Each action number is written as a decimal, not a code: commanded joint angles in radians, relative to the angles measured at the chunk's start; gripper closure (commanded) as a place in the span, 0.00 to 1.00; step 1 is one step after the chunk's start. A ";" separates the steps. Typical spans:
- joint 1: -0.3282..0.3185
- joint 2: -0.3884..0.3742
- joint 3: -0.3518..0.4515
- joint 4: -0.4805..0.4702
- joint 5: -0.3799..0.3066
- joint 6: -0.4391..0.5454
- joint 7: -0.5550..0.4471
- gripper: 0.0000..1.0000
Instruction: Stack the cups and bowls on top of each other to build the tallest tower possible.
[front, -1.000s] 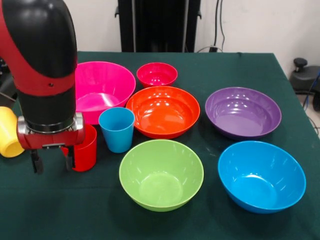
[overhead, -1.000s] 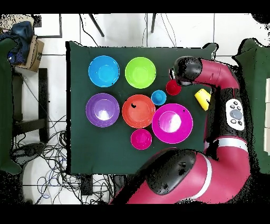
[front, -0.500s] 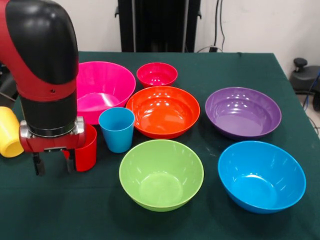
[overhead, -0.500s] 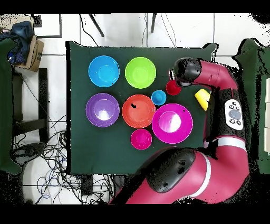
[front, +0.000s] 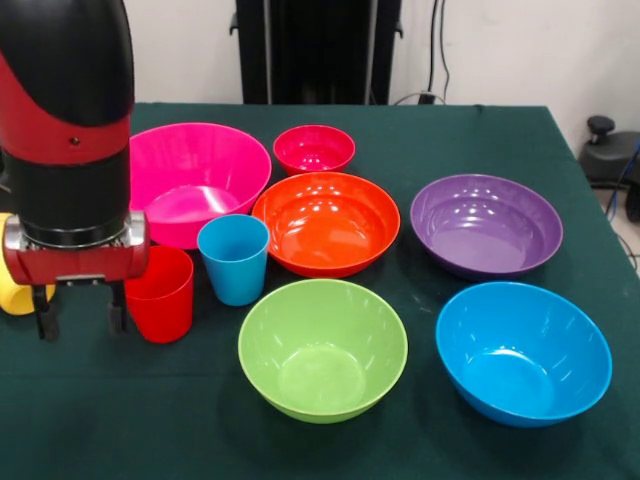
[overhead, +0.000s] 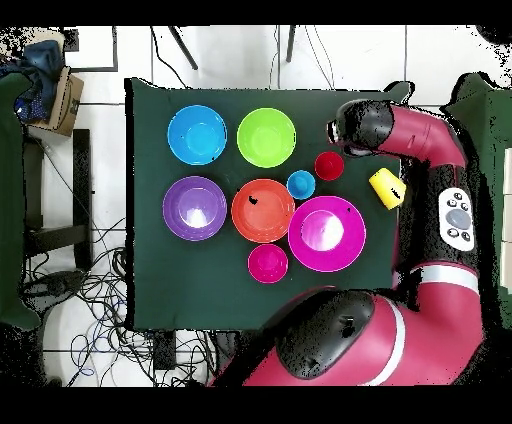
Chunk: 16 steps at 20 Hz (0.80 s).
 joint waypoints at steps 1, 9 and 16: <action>0.030 -0.042 0.017 0.068 0.031 0.079 0.068 0.00; 0.045 -0.164 0.003 0.199 0.094 0.150 0.072 0.00; 0.073 -0.191 -0.020 0.217 0.122 0.194 0.089 0.00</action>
